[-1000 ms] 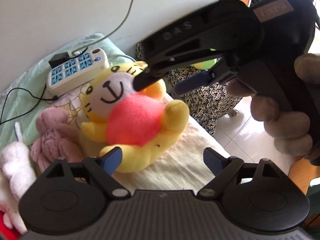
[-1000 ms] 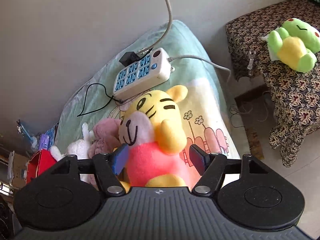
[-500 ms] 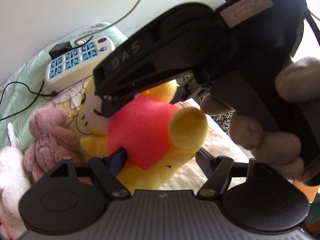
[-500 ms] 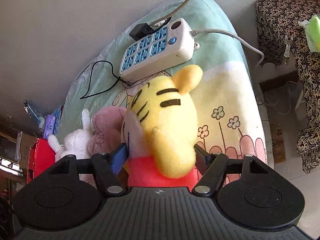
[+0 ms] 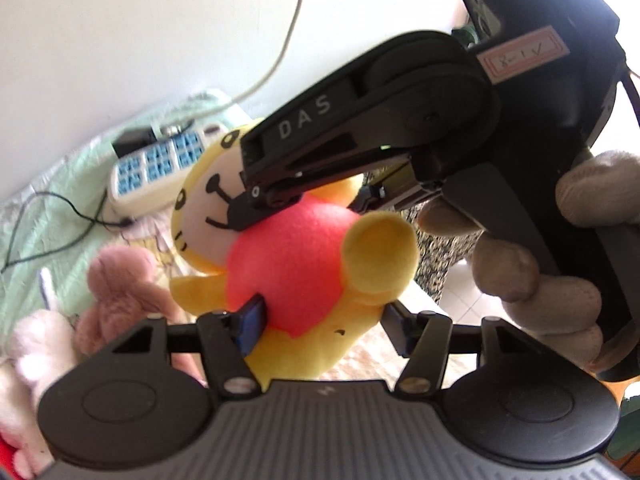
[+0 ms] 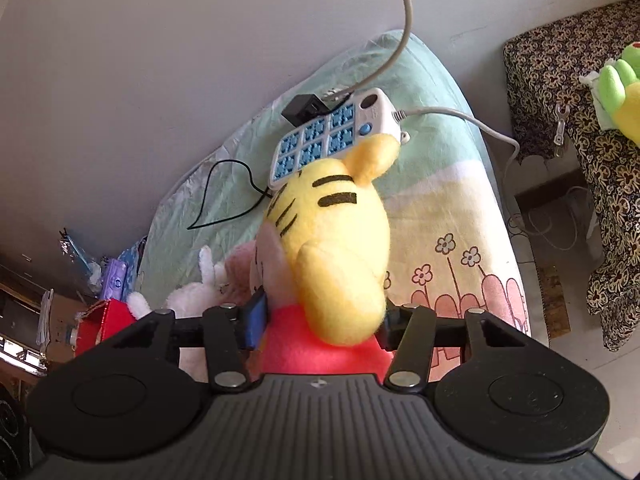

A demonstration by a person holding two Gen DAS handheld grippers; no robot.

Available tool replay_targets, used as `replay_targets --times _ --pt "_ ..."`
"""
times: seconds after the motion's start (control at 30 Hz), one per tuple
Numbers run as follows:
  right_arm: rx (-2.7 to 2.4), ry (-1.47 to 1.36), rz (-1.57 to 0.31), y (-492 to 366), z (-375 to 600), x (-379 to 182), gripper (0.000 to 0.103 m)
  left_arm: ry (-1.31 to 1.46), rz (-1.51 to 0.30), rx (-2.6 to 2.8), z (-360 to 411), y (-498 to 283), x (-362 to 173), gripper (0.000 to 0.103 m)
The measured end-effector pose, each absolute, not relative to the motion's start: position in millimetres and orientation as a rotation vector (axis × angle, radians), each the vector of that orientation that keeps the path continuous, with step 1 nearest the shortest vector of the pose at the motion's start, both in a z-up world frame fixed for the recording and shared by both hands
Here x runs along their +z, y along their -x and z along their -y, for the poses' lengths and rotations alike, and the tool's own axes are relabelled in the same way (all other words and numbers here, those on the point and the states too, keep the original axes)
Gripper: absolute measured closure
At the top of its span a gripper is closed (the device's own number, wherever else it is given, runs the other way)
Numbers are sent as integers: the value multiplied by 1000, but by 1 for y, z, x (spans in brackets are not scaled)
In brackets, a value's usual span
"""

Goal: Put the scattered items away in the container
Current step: 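Carry the tiger plush with the right gripper over the red box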

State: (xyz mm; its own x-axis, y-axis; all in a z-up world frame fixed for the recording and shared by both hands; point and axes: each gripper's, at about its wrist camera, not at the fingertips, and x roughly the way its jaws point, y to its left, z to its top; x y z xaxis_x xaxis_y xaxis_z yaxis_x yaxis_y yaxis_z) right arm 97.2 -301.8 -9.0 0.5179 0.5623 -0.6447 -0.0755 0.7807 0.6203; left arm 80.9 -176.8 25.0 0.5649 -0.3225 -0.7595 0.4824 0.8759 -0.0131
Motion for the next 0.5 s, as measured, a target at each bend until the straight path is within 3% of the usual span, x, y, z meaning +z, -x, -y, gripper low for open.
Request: replay_targets --times 0.5 --pt "557 -501 -797 -58 224 65 49 -138 -661 -335 103 -14 94 42"
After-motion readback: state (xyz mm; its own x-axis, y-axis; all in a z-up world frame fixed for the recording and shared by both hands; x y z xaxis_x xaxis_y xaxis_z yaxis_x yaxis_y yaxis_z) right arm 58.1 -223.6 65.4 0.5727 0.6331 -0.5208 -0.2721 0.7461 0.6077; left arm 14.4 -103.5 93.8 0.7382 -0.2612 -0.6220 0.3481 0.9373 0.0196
